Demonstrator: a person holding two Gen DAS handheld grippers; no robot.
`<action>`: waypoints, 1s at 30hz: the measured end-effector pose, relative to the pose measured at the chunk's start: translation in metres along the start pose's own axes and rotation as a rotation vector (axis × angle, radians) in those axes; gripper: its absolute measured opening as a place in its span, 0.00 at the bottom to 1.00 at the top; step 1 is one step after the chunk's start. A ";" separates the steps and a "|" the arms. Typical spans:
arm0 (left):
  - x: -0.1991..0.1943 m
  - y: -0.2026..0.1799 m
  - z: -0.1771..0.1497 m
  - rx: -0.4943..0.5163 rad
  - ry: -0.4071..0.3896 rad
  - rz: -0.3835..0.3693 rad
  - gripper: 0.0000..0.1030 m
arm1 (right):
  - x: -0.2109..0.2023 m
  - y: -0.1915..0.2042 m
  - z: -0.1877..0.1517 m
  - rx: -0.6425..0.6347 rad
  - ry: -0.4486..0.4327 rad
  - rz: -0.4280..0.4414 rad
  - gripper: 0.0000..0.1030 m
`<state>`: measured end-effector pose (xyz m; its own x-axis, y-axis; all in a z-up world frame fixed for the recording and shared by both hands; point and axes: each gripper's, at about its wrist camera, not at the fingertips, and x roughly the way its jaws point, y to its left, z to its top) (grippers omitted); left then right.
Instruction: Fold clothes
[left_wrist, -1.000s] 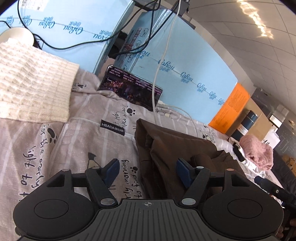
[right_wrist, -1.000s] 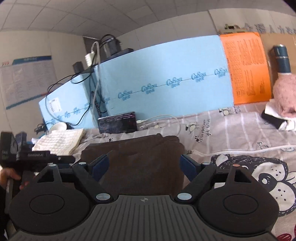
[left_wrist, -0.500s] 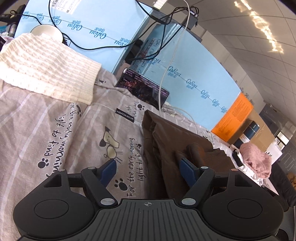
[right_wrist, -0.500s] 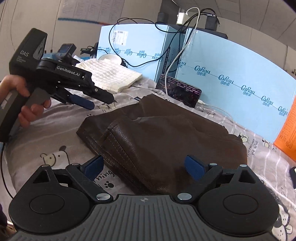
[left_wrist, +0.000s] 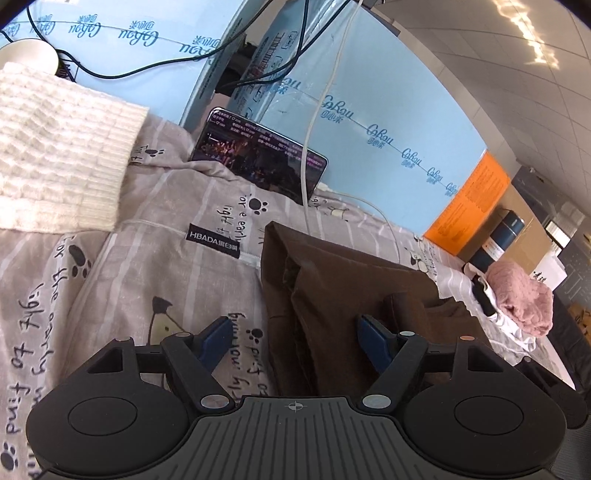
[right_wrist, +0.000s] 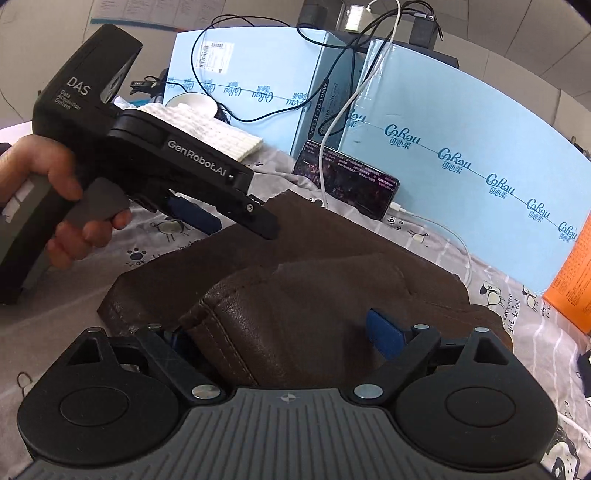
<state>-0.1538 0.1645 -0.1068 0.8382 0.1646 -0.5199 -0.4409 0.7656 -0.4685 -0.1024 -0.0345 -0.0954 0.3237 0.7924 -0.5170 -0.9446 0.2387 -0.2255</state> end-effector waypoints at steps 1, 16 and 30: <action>0.007 0.001 0.004 0.022 0.002 -0.005 0.72 | 0.005 -0.002 0.000 0.024 0.009 -0.015 0.84; 0.006 -0.017 0.002 0.190 -0.105 -0.128 0.08 | -0.068 -0.072 0.013 0.285 -0.285 -0.245 0.10; -0.018 0.027 0.018 0.023 -0.174 -0.047 0.08 | -0.097 -0.203 -0.025 0.740 -0.385 -0.402 0.09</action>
<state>-0.1750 0.1936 -0.0973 0.9017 0.2318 -0.3649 -0.3937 0.7890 -0.4717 0.0594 -0.1738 -0.0204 0.7189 0.6728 -0.1747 -0.6028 0.7286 0.3252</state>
